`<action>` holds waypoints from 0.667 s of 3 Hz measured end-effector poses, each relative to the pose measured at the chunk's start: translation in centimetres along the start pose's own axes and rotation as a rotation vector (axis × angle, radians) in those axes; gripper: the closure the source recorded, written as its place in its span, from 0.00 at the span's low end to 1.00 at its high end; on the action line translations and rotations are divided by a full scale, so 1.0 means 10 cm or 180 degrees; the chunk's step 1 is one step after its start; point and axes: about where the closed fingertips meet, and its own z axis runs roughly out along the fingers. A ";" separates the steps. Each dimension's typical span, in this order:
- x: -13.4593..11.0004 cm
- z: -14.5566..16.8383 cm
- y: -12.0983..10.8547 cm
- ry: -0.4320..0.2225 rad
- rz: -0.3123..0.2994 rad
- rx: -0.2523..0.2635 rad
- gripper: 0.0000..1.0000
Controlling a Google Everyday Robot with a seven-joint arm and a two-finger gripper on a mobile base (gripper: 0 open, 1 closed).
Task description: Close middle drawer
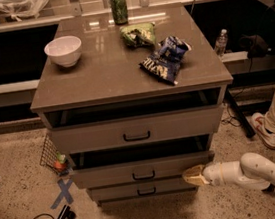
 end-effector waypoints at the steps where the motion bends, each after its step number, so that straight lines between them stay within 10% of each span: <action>1: -0.18 -0.03 -0.11 -0.0015 -0.0085 0.0048 1.00; 2: -0.33 -0.02 -0.24 -0.0007 -0.0146 0.0075 1.00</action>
Offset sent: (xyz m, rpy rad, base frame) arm 0.0595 -0.0088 0.0403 -0.0427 -0.0739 -0.0082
